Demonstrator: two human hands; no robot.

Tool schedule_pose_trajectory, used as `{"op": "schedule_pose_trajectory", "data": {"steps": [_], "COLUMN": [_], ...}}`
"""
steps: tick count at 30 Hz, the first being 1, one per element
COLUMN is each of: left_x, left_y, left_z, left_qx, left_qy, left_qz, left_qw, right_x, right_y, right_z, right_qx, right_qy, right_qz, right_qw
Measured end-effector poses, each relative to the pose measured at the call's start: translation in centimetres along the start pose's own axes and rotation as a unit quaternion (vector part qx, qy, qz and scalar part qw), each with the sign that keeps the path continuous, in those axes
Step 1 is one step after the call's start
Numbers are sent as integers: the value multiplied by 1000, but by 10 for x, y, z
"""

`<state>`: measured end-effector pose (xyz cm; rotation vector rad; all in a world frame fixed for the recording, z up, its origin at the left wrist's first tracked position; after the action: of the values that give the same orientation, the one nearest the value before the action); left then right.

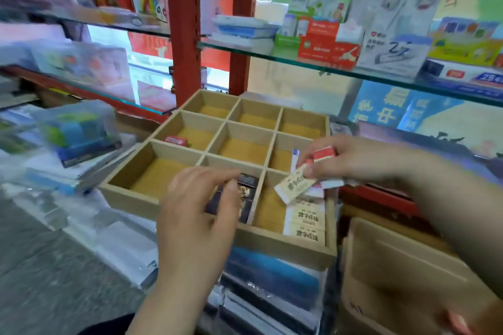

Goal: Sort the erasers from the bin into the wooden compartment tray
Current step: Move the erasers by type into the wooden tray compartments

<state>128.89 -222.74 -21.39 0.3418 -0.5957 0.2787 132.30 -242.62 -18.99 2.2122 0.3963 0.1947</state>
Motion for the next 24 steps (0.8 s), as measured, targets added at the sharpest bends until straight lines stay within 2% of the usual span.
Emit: {"op": "schedule_pose_trajectory", "data": {"steps": [2,4,11,14,19,24], "left_x": [6,8,22,37,49,45], "left_y": [6,9,8,5,0,-2], "left_z": [-19,-29,-40,-35,-52,-51], "left_qx": [7,20,32,48,85,107], "left_qy": [24,30,52,40,57,43], "left_qz": [18,26,32,35,32,42], "left_qw": [1000,999,998,997,994,992], "right_x": [10,18,46,64,97,121], "right_y": [-15,-17,11,19,4,-14], "right_z": [0,-1,-8,-12,-11,-12], "right_qx": [-22,-44,-65,-41,-52,-13], "right_qy": [-28,-31,-6,-6,8,29], "right_qz": [-61,-78,-1,34,9,-14], "right_qw": [997,996,998,999,999,999]}}
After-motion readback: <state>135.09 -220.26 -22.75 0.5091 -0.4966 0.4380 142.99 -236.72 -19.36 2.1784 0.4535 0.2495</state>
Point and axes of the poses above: each hand's wrist, its own x-axis towards the middle knuckle, its own y-axis out of the back of the hand, z = x × y, the point moved 7 cm from there along x, towards the middle knuckle, and after that the axes turned 14 degrees about y, right-handed, at the moved point
